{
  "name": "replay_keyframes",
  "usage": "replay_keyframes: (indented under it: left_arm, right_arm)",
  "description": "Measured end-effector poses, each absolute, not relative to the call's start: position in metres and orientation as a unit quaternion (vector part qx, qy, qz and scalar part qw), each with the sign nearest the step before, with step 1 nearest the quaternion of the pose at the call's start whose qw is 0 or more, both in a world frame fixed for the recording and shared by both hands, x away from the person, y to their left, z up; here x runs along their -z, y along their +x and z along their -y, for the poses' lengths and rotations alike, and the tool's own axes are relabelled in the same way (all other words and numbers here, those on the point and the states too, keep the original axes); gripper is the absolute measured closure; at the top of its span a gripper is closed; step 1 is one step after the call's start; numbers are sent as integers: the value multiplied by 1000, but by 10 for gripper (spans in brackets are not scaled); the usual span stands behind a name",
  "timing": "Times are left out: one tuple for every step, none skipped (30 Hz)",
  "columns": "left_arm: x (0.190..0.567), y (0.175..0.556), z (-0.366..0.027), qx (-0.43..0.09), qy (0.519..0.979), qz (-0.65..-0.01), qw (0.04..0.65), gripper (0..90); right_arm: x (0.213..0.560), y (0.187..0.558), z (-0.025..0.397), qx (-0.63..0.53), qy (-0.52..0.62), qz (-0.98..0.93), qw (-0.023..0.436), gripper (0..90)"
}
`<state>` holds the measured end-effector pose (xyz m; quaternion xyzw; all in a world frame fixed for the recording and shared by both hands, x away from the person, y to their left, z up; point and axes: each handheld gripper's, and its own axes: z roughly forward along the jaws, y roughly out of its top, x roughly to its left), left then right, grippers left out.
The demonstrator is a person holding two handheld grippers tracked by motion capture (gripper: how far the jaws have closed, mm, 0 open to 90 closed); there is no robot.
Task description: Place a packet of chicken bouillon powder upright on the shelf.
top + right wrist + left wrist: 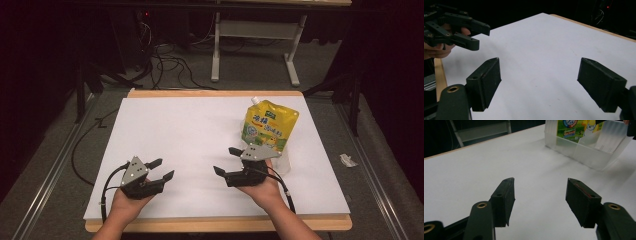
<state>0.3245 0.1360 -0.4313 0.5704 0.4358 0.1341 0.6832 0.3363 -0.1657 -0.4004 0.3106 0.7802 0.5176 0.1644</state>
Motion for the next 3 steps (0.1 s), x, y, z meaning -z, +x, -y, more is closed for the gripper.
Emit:
replay_keyframes:
  left_arm:
    - [432, 325, -136, -133, 570, -437, 683, 406]
    - [432, 325, -136, -132, 570, -439, 682, 404]
    - [432, 325, -135, -130, 569, -440, 682, 403]
  right_arm:
    - [400, 336, 166, -517, 311, -780, 165, 190]
    - [400, 336, 167, -518, 313, -779, 164, 191]
    - [399, 336, 168, -521, 314, -777, 164, 192]
